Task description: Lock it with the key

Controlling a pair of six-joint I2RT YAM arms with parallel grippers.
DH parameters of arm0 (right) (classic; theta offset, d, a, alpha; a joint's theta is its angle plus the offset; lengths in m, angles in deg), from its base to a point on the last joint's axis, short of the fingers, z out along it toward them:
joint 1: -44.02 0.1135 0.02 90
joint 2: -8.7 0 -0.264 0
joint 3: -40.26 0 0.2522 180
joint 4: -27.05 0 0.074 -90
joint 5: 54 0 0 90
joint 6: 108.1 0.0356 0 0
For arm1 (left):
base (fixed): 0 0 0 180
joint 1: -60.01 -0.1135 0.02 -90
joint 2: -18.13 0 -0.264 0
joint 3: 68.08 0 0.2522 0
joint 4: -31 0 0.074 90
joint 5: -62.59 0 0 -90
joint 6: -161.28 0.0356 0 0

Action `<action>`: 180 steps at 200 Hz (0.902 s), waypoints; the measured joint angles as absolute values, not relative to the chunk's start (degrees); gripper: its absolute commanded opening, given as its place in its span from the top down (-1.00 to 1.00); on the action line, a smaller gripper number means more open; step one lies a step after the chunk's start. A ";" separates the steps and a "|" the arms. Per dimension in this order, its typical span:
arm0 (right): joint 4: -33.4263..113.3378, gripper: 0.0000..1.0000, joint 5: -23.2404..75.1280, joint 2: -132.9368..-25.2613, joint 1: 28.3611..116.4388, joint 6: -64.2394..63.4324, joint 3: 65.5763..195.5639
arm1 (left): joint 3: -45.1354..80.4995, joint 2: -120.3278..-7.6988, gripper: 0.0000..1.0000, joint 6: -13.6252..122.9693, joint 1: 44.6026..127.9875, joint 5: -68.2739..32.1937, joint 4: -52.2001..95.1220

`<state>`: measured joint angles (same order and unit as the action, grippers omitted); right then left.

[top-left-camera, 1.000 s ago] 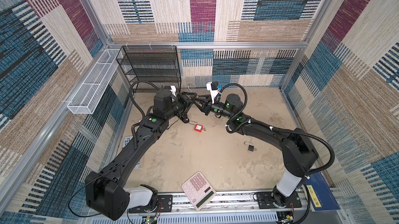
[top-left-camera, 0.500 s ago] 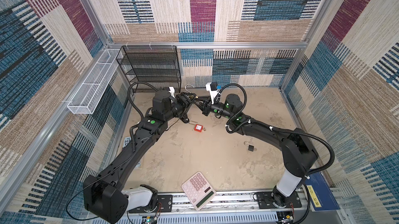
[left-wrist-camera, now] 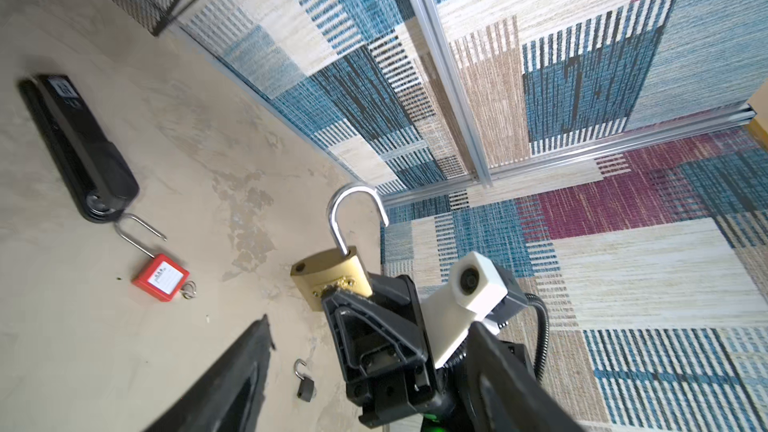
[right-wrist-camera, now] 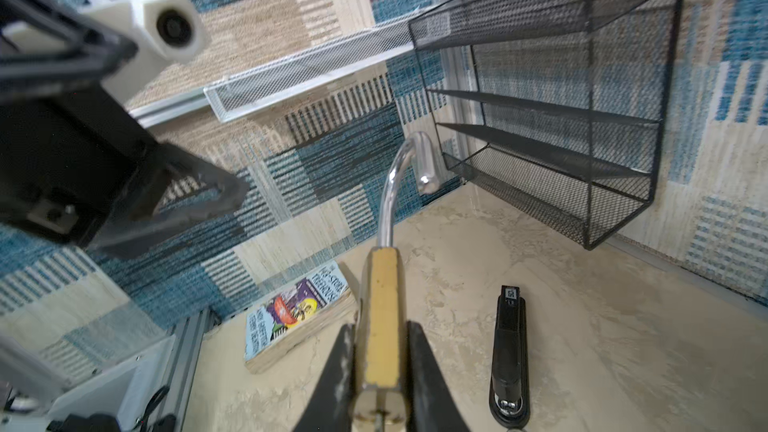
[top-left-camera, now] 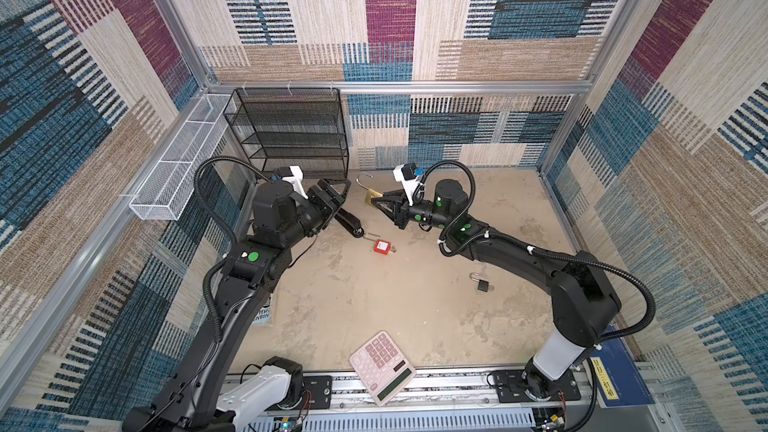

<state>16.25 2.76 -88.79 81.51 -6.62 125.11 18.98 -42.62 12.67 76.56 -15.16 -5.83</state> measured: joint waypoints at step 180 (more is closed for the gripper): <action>34.85 1.00 -13.72 -92.27 82.82 -28.28 134.24 | 27.59 -48.28 -0.47 18.40 75.40 -8.78 -19.18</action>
